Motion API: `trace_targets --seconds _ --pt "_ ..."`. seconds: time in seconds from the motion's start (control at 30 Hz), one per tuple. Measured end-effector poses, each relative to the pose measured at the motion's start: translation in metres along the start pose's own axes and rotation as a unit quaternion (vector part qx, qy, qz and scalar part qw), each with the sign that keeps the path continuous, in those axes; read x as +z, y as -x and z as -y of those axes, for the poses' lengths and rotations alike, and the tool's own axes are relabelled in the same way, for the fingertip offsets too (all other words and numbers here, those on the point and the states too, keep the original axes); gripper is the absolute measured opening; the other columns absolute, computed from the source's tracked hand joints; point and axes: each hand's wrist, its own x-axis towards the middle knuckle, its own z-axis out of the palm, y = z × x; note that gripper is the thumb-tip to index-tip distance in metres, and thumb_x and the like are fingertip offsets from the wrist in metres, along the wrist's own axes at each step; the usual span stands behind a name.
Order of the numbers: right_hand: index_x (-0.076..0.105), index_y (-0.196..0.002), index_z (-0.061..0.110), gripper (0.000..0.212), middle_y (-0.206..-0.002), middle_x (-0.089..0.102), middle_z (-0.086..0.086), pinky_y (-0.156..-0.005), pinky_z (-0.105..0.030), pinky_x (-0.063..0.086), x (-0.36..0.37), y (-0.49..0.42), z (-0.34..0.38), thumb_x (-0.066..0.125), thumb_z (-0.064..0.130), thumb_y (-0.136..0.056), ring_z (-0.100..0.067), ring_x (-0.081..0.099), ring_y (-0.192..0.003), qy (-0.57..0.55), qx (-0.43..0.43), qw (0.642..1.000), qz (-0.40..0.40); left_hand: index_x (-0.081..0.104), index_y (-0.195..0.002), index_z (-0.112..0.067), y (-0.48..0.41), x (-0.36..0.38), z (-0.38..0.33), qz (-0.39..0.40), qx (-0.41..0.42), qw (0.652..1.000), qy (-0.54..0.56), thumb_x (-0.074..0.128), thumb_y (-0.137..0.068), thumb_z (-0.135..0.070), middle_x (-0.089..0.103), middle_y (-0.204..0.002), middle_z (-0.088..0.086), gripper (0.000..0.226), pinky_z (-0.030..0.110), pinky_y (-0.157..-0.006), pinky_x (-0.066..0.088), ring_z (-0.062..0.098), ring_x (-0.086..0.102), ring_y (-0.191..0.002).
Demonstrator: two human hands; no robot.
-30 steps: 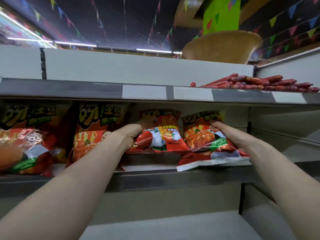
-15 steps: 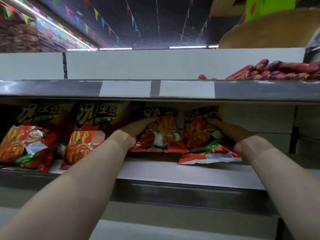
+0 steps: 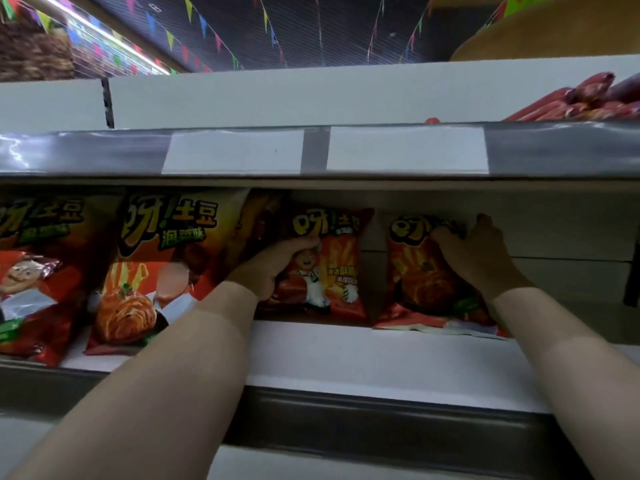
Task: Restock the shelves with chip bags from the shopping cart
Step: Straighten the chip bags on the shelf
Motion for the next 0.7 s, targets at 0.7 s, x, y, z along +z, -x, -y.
trace_targets --seconds 0.7 --pt "0.047 -0.138 0.012 0.059 -0.129 0.056 -0.012 -0.1 -0.043 0.047 0.112 0.003 0.056 0.056 0.049 -0.093 -0.031 0.056 -0.114 -0.251 0.072 0.957 0.126 0.053 -0.137 -0.022 -0.019 0.015 0.02 -0.033 0.133 0.986 -0.09 0.038 -0.064 -0.09 0.053 -0.139 0.005 0.1 0.044 -0.111 0.035 0.023 0.049 -0.127"
